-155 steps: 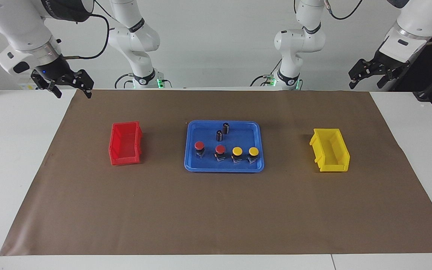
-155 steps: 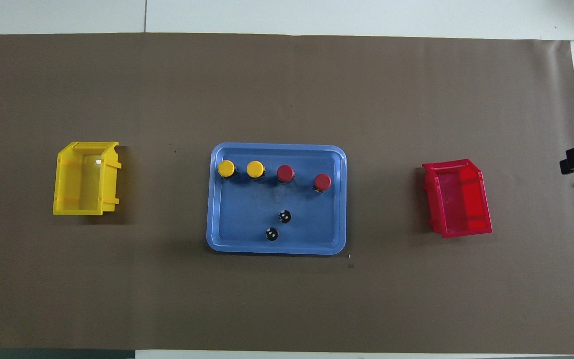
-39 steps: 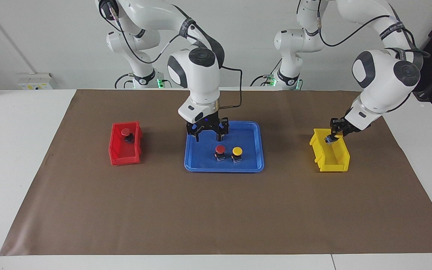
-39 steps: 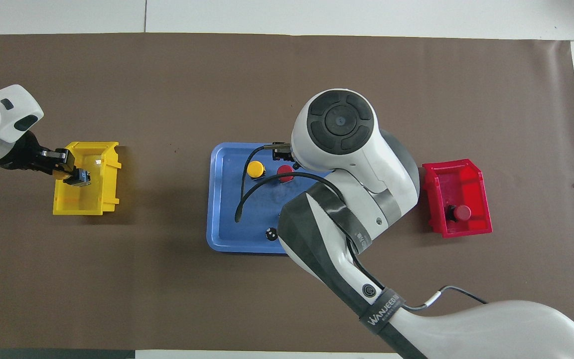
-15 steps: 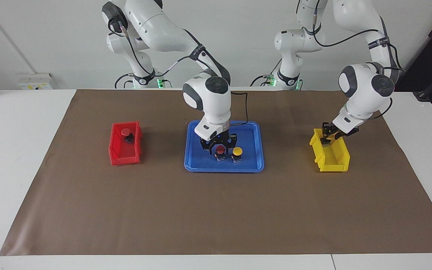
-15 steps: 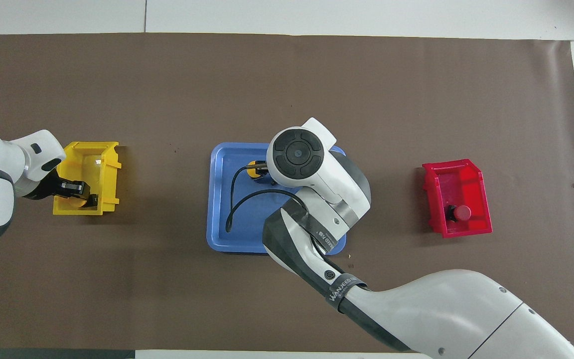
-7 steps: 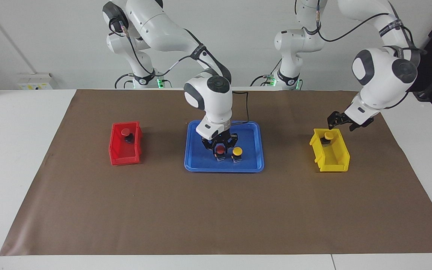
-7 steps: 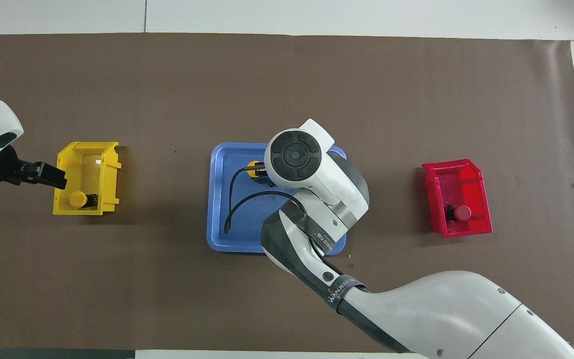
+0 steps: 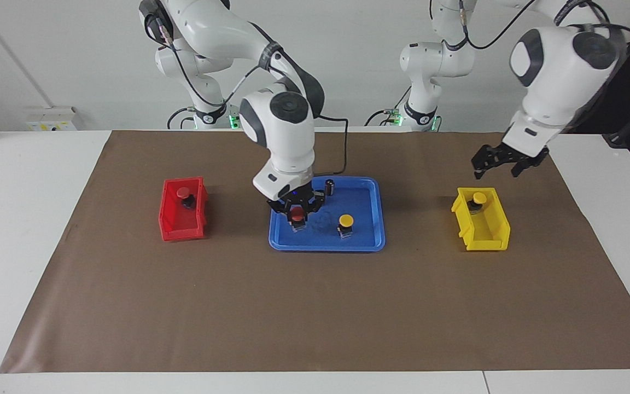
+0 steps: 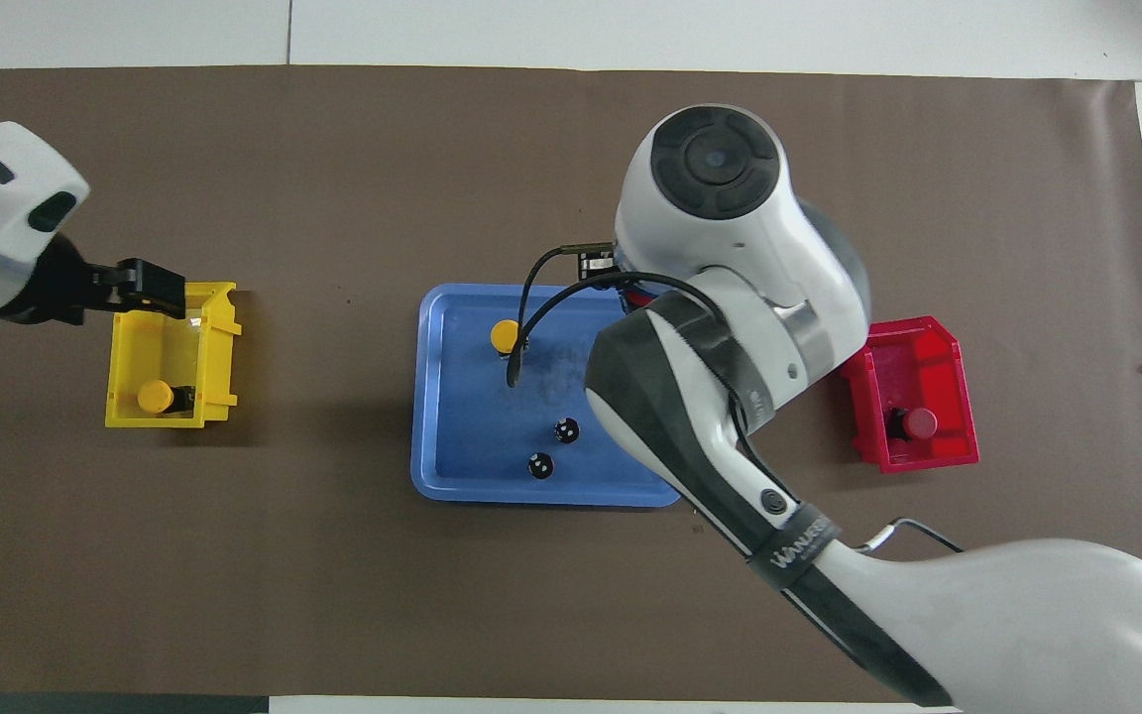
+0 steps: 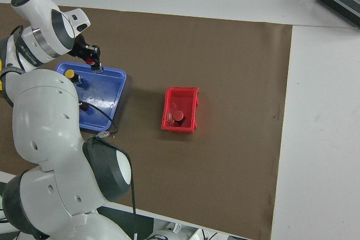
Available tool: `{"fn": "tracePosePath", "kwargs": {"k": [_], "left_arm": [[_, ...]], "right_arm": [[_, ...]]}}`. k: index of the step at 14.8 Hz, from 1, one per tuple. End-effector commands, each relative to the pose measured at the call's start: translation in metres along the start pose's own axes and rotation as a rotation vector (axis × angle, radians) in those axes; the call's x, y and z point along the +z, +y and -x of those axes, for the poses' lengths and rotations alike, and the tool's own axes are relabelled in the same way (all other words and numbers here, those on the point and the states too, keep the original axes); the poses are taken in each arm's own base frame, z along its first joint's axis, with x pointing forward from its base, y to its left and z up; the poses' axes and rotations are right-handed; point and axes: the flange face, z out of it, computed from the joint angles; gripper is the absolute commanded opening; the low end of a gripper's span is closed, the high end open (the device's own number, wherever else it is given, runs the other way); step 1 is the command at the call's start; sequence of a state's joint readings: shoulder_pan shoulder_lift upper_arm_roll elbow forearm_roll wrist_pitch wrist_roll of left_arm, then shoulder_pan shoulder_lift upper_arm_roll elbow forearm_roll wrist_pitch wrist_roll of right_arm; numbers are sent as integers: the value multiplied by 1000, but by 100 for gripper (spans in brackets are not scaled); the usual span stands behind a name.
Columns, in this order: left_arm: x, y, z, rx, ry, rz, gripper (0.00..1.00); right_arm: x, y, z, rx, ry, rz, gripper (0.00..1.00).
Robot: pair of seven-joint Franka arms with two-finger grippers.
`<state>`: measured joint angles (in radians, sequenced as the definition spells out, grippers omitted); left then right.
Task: Sort red and yellow buttons by color
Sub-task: 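Place the red button in the red bin while the left gripper grasps yellow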
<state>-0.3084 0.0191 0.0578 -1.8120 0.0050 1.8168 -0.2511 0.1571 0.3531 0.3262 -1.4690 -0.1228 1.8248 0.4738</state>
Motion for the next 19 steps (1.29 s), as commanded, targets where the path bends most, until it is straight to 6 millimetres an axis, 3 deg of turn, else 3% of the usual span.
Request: {"fn": "tracePosePath", "kwargs": {"k": [1,2,4,7,9,11,15,19], "left_arm": [[40,87,-2,-72,39,54,100],[54,114,-1,-67,43,69,100],[77,173,6,-125,62,101,100],[104,207,7,-138,63,102,100],[125,243,14,-149,46,82,100],[139,257,17,-151,32,68,100],[154,262,28,-145,12,52,100],[161,262,26,-149,16,52,97]], "right_arm": [[-41,96,15,-84,-52,26,26],[-41,135,19,-117,-61,39,27],[-31,187,19,-147,-77,29,27],[-3,246,31,-186,-40,36,27],[24,257,49,-170,4,3,27],[37,254,60,-147,17,-25,27],[72,258,82,-144,35,-9,27],[103,260,91,-139,67,-8,27]]}}
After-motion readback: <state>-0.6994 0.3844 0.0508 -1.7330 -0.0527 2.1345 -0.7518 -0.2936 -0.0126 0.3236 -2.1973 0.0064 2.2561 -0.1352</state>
